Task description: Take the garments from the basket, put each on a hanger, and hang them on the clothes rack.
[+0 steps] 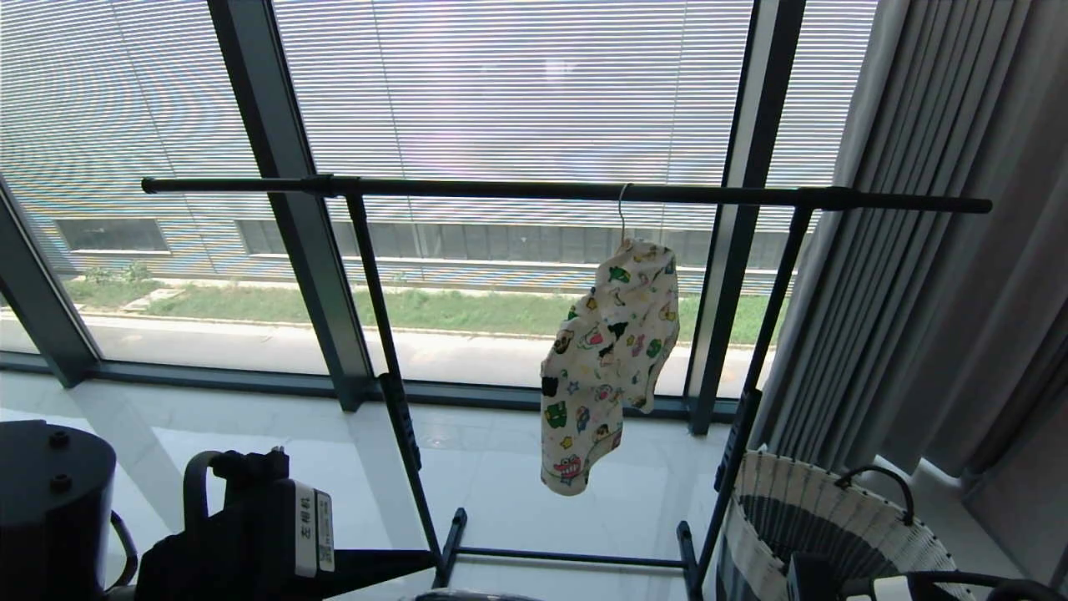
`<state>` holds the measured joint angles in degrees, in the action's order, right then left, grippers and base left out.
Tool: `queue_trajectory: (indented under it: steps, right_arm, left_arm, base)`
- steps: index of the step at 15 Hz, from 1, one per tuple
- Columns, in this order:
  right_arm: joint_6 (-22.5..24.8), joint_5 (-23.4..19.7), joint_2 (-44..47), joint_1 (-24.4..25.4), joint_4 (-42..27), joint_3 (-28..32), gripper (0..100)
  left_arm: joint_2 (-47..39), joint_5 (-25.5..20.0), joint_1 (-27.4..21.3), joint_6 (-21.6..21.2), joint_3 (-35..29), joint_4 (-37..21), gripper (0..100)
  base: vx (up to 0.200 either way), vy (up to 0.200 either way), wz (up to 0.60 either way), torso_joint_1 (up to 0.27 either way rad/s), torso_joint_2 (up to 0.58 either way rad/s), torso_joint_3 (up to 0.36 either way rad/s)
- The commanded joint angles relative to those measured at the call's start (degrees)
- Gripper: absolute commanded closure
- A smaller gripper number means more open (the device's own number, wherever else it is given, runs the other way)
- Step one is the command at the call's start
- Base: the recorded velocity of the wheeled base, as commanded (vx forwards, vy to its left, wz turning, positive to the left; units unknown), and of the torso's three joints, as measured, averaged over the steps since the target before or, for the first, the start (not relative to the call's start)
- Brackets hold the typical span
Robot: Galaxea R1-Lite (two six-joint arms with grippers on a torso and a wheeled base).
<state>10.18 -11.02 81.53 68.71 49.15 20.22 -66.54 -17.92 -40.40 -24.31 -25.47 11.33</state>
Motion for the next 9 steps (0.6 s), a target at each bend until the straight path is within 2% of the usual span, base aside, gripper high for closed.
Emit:
queue_trajectory:
  steps: [1, 6, 7, 9]
  right_arm:
    - [0.0, -0.1, 0.0, 0.1, 0.1, 0.0, 100]
    - [0.4, 0.5, -0.1, 0.1, 0.1, -0.3, 100]
    - [0.8, 1.3, -0.1, 0.1, 0.1, -0.3, 0]
    - [0.8, 2.2, -0.1, 0.0, 0.1, -0.4, 0]
  left_arm:
    - [-0.2, 0.1, 0.1, 0.1, 0.5, 0.0, 100]
    - [0.1, 0.1, 0.1, 0.0, 1.9, 0.0, 100]
    - [0.1, 0.1, 0.1, 0.0, 1.9, 0.1, 100]
    - [0.3, 0.1, 0.1, -0.2, 1.9, 0.0, 100]
  base:
    - [0.000, 0.000, 0.00, 0.000, 0.00, 0.000]
    - [0.000, 0.000, 0.00, 0.000, 0.00, 0.000]
    - [0.000, 0.000, 0.00, 0.000, 0.00, 0.000]
    - [0.000, 0.000, 0.00, 0.000, 0.00, 0.000]
